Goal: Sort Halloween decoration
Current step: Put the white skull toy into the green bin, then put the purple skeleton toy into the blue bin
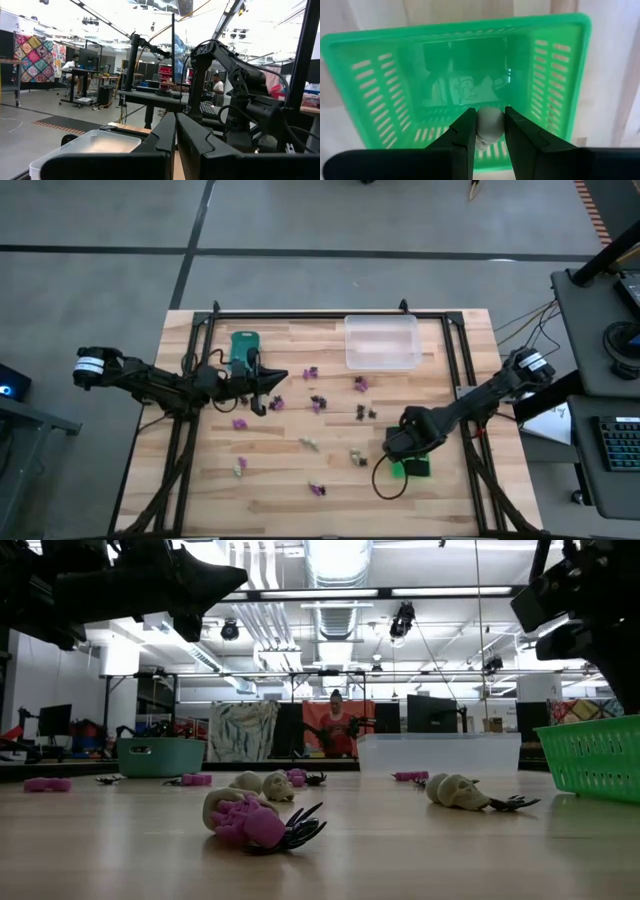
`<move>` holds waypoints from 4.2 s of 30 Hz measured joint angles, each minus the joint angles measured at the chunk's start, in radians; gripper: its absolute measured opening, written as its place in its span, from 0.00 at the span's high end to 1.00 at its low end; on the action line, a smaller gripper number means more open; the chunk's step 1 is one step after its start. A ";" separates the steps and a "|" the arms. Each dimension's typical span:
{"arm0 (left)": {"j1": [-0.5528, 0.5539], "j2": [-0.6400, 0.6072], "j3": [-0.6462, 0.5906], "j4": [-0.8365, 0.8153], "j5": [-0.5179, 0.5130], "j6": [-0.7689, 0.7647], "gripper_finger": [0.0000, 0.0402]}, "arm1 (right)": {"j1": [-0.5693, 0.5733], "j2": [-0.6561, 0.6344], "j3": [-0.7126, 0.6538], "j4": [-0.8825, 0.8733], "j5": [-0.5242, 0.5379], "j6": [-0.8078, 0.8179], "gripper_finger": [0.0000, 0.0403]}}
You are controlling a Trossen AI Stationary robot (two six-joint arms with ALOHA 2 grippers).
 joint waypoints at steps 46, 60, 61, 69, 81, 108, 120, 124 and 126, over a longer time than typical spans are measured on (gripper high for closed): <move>0.000 0.001 0.000 -0.002 0.000 0.004 1.00 | -0.029 0.153 0.006 0.075 0.002 -0.148 0.81; 0.000 0.001 0.000 -0.002 0.000 0.005 1.00 | -0.029 0.153 0.006 0.079 0.029 -0.157 0.76; 0.000 0.001 0.000 -0.002 0.000 0.005 1.00 | -0.029 0.153 0.006 0.079 0.029 -0.157 0.75; 0.000 0.001 0.000 -0.008 0.000 0.004 1.00 | -0.029 0.152 0.006 0.077 0.029 -0.152 0.63; -0.001 0.002 0.012 -0.027 0.057 0.001 1.00 | -0.046 0.016 0.126 0.069 0.114 -0.136 0.64; -0.001 0.057 0.428 -1.203 0.142 0.293 1.00 | -0.114 -0.458 -0.310 1.040 0.456 -0.574 0.69; 0.001 0.266 0.536 -1.278 0.222 0.441 1.00 | -0.147 -0.494 -0.513 1.408 0.436 -0.581 0.70; 0.001 0.348 0.608 -1.338 0.222 0.498 1.00 | -0.147 -0.496 -0.557 1.476 0.409 -0.581 0.70; 0.001 0.386 0.644 -1.366 0.222 0.525 1.00 | -0.147 -0.500 -0.572 1.503 0.385 -0.581 0.69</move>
